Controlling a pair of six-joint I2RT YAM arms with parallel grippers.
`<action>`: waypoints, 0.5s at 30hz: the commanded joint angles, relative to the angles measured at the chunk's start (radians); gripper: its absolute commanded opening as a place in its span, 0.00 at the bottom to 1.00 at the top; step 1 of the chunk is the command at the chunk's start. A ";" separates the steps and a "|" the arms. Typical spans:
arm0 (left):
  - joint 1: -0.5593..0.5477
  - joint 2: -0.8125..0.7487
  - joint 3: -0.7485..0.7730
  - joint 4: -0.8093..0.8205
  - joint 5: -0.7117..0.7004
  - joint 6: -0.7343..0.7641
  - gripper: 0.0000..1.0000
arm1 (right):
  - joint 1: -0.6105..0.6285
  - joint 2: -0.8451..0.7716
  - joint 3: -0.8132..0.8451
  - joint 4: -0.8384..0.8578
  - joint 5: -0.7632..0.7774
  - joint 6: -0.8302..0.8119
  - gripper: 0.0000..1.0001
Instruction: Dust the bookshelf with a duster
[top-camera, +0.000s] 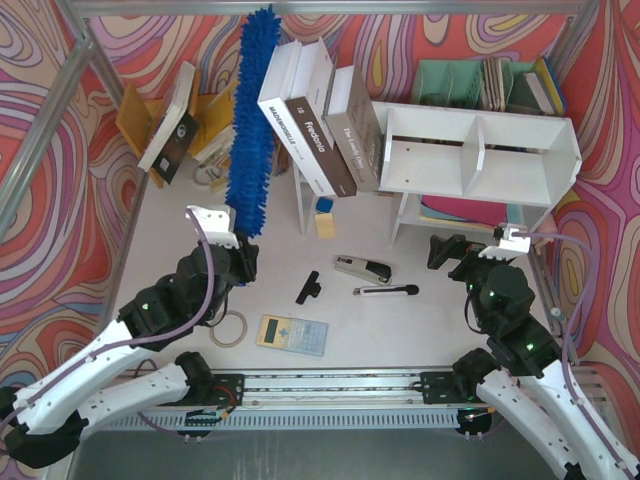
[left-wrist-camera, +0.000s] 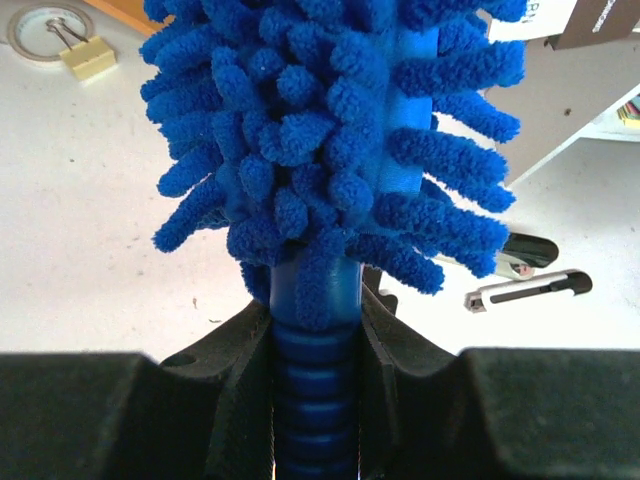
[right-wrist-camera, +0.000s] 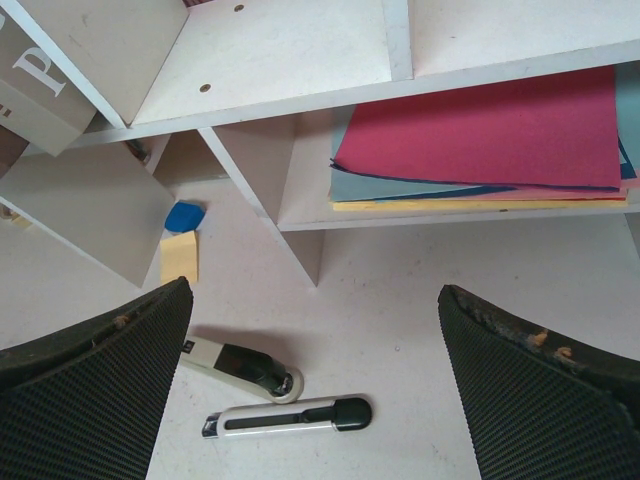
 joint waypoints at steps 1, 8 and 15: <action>0.004 0.015 -0.026 0.055 0.049 -0.049 0.00 | 0.001 -0.007 0.016 0.015 0.011 -0.004 0.99; 0.004 0.034 -0.093 0.076 0.026 -0.078 0.00 | 0.002 -0.009 0.014 0.012 0.011 0.000 0.99; 0.004 0.032 -0.114 0.076 -0.024 -0.089 0.00 | 0.000 -0.010 0.014 0.011 0.011 0.002 0.99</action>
